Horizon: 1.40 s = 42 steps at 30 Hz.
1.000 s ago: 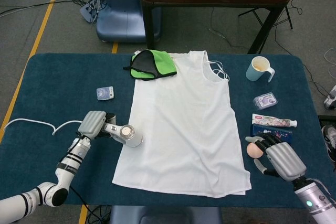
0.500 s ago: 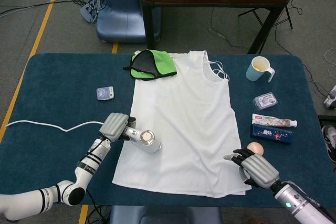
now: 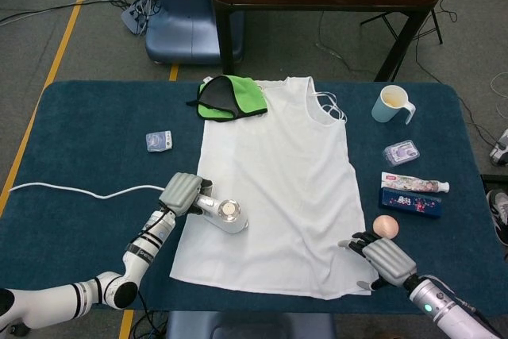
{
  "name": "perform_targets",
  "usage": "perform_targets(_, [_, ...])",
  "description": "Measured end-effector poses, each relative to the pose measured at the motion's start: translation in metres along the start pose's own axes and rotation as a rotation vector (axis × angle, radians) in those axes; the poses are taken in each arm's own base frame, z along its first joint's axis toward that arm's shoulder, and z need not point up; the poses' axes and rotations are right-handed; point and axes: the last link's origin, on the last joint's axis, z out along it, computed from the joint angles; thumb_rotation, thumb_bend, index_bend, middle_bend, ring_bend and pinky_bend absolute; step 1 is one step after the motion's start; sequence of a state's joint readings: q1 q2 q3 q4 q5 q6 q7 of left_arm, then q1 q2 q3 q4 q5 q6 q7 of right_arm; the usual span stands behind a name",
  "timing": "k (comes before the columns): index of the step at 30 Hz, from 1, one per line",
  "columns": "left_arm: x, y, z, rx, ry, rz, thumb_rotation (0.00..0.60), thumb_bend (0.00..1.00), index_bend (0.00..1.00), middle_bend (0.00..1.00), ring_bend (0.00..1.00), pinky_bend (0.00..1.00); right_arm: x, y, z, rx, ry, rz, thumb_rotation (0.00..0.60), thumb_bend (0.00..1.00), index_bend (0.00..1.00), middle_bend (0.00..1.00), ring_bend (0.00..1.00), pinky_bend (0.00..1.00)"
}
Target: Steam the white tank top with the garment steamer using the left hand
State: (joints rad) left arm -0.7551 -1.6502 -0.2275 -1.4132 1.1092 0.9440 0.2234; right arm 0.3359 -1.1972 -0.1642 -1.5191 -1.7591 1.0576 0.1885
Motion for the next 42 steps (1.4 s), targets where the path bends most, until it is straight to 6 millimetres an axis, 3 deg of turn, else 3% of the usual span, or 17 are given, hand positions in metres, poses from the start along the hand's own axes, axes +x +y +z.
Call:
perform_targets(24, [-0.013, 0.005, 0.02, 0.008, -0.001, 0.016, 0.6, 0.2, 0.79, 0.7, 0.58, 0.59, -0.023, 0.002, -0.025, -0.045, -0.064, 0.042, 0.6, 0.17, 0.23, 0.29, 0.16, 0.16])
perform_targets(42, [-0.019, 0.004, 0.02, -0.007, -0.001, 0.057, 0.6, 0.2, 0.79, 0.7, 0.58, 0.59, -0.014, 0.002, -0.032, -0.048, 0.019, 0.06, 0.6, 0.17, 0.23, 0.29, 0.16, 0.16])
